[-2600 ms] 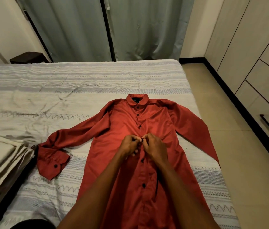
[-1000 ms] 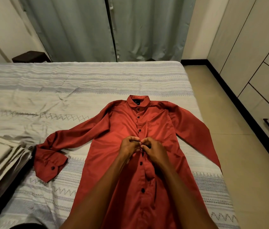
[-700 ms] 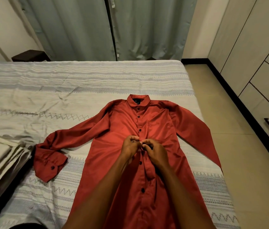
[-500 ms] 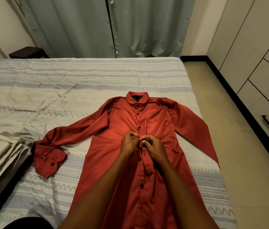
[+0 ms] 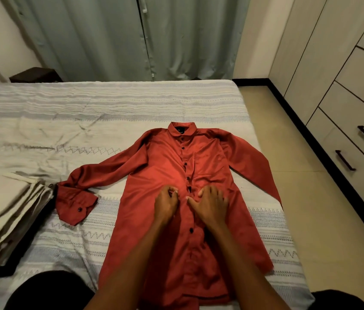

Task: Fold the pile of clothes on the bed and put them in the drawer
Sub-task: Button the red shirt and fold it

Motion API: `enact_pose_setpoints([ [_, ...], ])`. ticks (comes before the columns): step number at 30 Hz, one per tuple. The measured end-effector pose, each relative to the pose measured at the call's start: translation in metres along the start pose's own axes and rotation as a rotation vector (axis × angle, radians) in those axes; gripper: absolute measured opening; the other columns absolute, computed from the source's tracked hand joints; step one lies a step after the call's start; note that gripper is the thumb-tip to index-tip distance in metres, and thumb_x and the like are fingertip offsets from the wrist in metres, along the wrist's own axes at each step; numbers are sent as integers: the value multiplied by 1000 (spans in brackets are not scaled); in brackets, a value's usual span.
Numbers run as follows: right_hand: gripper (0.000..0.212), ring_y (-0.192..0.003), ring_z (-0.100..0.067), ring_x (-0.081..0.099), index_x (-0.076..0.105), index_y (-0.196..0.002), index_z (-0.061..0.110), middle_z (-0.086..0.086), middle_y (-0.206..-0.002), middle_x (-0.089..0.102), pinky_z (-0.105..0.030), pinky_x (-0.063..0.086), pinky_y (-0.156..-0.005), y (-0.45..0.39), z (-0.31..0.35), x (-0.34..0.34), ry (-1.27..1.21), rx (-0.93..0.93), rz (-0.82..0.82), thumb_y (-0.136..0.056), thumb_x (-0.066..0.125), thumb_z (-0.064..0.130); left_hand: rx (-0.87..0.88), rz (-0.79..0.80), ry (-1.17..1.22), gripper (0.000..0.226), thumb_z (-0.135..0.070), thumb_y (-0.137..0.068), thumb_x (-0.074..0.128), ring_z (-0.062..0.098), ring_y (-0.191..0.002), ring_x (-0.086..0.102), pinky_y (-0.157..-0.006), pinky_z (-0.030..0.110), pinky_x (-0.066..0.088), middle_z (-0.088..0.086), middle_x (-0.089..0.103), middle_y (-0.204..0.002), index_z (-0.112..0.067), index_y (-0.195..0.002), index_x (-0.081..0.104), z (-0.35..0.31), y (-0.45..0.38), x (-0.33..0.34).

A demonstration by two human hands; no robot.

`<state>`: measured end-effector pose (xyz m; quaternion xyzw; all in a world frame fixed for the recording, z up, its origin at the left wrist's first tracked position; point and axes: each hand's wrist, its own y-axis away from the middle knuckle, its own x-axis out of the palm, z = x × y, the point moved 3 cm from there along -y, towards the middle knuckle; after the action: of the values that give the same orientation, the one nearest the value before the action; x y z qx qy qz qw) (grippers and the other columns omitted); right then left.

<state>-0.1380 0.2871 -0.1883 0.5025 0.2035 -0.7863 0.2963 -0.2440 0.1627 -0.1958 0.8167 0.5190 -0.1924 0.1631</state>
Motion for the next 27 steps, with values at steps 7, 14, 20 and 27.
enact_pose_setpoints([
  [7, 27, -114, -28, 55, 65, -102, 24, -2, -117, 65, -43, 39, -95, -7, 11, -8, 28, 54, 50, -85, 55, 43, -23, 82, -41, 8, -22, -95, 54, 24, -40, 58, -41, 30, 45, 6, 67, -68, -19, -95, 61, 1, 23, -5],
  [14, 17, -100, -25, 62, 70, -97, 18, -4, -105, 68, -35, 48, -80, -4, -9, -21, -352, 50, -68, -95, 57, 28, 54, 181, -185, 13, -26, -93, 58, 26, -93, 69, -75, 34, 51, 3, 74, -99, -24, -100, 69, -10, 18, 10],
  [20, 24, -109, -20, 65, 73, -115, 15, -4, -118, 72, -29, 47, -89, 0, -21, -28, -548, 53, 54, -94, 64, 19, 160, 245, -533, 19, -33, -96, 56, 32, -111, 60, -85, 41, 47, 8, 64, -120, -22, -110, 63, -20, 13, 28],
  [27, 13, -86, -19, 70, 76, -89, 19, 0, -91, 76, -29, 49, -73, -2, -21, -24, -454, 43, 126, -90, 67, 27, 79, 256, -522, 20, -31, -91, 61, 33, -106, 62, -80, 38, 46, 12, 66, -112, -15, -102, 61, -18, 9, 25],
])
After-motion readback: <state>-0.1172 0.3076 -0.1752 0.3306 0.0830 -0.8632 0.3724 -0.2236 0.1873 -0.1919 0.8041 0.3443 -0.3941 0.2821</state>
